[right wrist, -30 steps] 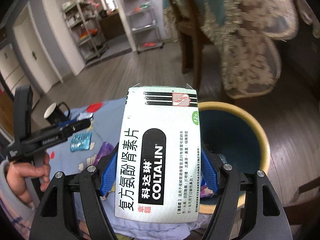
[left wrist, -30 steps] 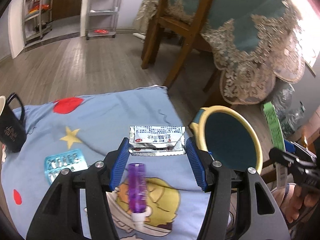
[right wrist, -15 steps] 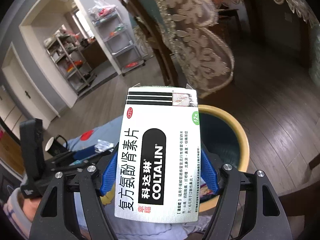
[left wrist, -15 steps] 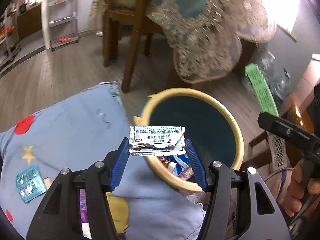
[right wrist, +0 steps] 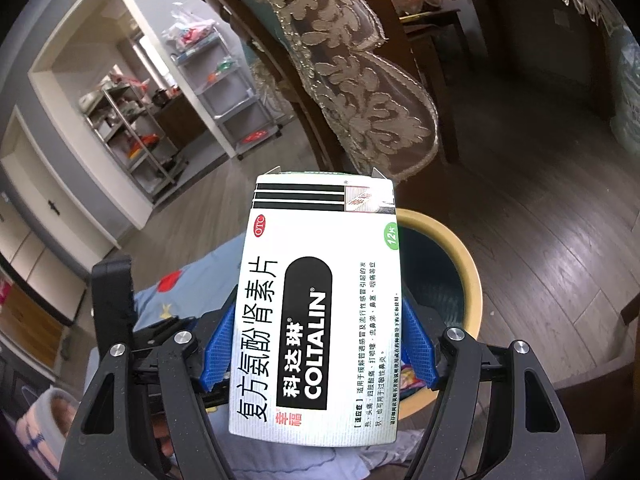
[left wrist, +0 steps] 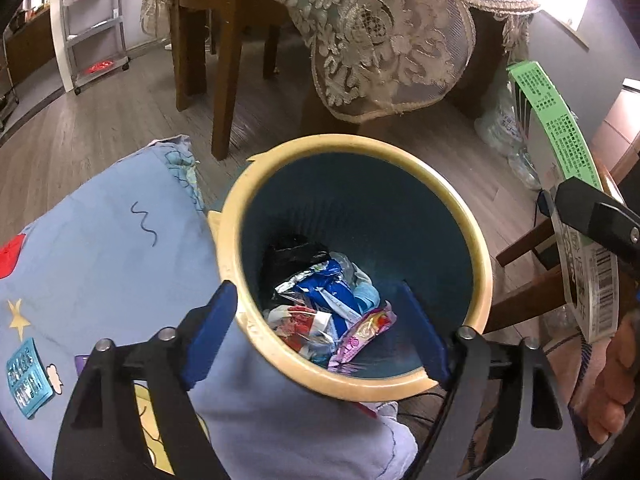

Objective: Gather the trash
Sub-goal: 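Carry the blister pack and COLTALIN box over the bin and open both grippers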

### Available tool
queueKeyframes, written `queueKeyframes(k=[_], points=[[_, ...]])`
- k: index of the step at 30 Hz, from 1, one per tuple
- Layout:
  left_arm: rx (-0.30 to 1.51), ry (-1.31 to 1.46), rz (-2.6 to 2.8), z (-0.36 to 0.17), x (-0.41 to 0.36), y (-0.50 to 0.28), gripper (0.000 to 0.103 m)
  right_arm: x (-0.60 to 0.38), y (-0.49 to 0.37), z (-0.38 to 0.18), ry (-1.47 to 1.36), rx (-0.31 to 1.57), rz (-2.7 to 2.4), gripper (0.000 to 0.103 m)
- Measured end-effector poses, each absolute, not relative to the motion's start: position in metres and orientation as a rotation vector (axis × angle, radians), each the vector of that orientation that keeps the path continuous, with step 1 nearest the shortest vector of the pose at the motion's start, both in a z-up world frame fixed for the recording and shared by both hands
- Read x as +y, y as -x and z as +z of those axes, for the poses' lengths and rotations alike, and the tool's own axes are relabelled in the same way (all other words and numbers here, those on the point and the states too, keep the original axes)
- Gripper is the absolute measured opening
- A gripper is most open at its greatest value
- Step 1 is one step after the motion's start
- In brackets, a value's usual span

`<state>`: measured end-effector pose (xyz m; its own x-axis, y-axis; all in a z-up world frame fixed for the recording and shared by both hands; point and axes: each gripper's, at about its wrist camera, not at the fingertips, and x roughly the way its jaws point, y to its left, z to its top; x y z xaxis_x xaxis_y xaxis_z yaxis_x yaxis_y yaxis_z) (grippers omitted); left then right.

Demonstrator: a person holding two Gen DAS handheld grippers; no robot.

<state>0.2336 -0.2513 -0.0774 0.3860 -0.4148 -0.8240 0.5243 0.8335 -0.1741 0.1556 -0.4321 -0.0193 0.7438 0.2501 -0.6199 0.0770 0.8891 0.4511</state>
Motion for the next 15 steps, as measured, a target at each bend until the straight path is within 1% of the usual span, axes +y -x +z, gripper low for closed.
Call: queueKeyframes(k=[10, 15], points=[[0.963, -0.060, -0.543, -0.060, -0.210, -0.231, 0.090, -0.419, -0.161, -0.023, -0.423, 0.753, 0.088, 0.073], [0.942, -0.042, -0.505, -0.052, -0.188, -0.231, 0.092, -0.412, -0.168, -0.029, -0.402, 0.776, 0.076, 0.073]])
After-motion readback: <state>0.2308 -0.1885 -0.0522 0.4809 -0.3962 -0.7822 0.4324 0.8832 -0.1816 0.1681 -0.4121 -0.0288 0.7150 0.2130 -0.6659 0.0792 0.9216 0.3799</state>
